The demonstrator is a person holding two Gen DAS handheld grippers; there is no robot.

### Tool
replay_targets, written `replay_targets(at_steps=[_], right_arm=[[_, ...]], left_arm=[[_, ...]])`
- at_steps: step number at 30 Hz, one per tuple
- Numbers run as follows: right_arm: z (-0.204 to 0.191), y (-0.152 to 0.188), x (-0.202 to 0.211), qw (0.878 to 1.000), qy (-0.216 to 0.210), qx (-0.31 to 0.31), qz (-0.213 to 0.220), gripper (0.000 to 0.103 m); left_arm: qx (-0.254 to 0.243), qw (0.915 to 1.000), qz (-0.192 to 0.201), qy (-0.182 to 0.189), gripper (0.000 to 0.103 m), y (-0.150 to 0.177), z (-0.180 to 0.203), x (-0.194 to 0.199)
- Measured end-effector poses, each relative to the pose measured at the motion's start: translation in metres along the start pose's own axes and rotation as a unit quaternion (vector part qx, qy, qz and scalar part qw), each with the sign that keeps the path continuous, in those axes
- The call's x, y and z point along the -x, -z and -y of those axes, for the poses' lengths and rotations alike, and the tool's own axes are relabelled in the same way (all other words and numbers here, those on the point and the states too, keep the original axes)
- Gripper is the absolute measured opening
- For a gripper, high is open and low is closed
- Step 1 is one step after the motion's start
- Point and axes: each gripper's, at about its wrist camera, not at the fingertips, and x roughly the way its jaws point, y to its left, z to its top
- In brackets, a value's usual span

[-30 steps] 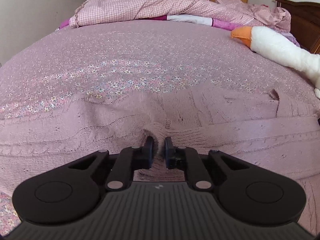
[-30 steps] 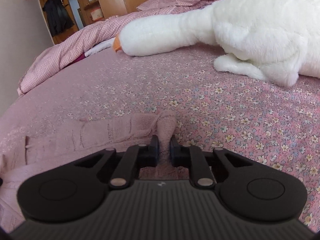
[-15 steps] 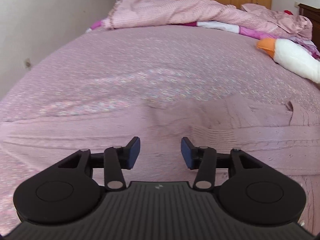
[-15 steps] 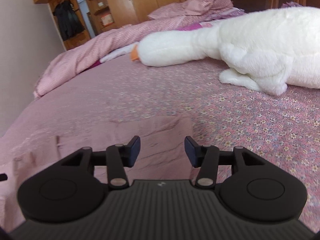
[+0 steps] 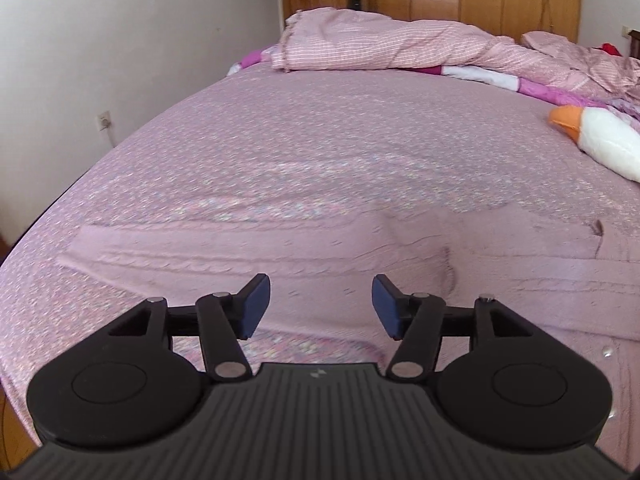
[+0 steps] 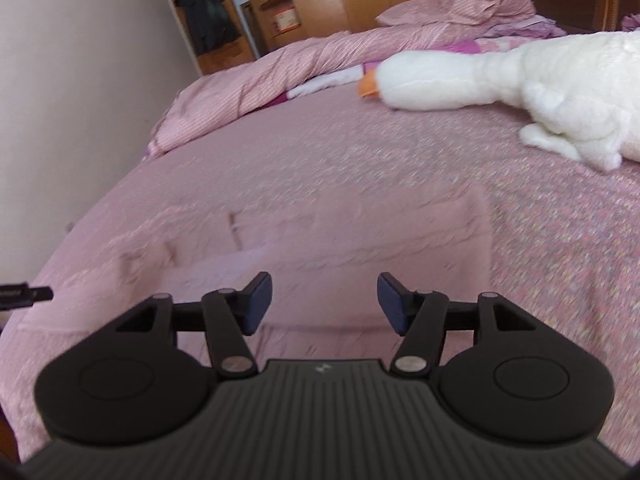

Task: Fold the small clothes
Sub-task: 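Fold the side edge over the body with the left gripper and release, then grasp the other sleeve cuff with the left gripper and lift it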

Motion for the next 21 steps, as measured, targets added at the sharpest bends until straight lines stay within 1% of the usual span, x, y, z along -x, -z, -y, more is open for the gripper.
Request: replay_targets(at_steps=[8, 14, 17, 21], right_arm=[[-0.028, 0.031, 0.001, 0.999, -0.006, 0.023, -0.023, 0.06], [-0.031, 0.044, -0.005, 0.999, 0.0, 0.016, -0.038, 0.06], [-0.03, 0.049, -0.007, 0.999, 0.009, 0.01, -0.044, 0.061], [-0.028, 0.055, -0.009, 0.999, 0.021, 0.001, -0.047, 0.06]], left_arm=[[0.056, 0.9977, -0.027, -0.029, 0.065, 0.02, -0.045, -0.015], [0.087, 0.9944, -0.037, -0.047, 0.065, 0.029, -0.07, -0.03], [0.11, 0.9914, -0.044, -0.056, 0.065, 0.031, -0.082, -0.044], [0.152, 0.9845, -0.054, -0.068, 0.065, 0.032, -0.102, -0.066]])
